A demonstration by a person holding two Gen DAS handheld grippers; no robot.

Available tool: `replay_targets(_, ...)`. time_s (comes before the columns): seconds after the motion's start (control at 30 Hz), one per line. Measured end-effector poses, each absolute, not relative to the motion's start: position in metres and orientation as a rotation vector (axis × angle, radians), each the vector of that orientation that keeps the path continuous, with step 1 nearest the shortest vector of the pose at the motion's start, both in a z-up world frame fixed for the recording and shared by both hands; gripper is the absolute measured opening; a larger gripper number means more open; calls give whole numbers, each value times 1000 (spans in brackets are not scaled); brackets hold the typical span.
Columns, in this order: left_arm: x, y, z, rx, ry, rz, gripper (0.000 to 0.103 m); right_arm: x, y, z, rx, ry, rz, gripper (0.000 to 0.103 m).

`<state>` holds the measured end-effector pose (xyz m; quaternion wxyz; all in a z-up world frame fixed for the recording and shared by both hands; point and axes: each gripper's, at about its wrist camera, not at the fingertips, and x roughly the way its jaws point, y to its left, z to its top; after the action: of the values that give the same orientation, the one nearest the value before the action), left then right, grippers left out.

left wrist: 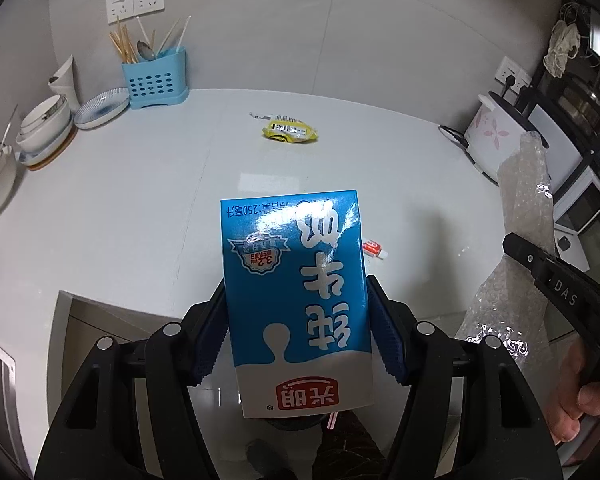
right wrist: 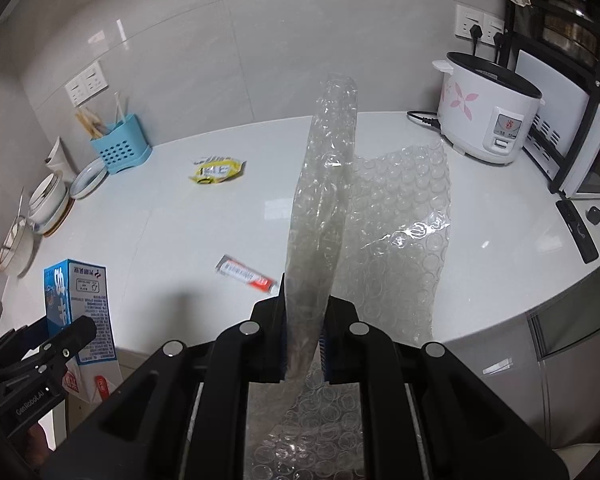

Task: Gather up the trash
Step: 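Carry the milk carton and bubble wrap down over the trash basket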

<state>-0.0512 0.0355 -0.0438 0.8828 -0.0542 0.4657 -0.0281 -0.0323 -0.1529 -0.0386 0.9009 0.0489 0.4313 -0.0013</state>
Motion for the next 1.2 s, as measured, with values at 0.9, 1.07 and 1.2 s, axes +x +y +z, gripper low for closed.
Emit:
replay_targets(0.9,-148,47,-159,-156,1097,-37,63,-140,-100,-138,-64,1052,243,11)
replay_targets(1.07,-153,43,-192,-147,1118,-31,63,-144,-103,-182,-72,1122,270,11)
replay_targets(1.2,-152,38,-222,-141,1122,-20,63,-145,-106,-220,-81,1177,281,11)
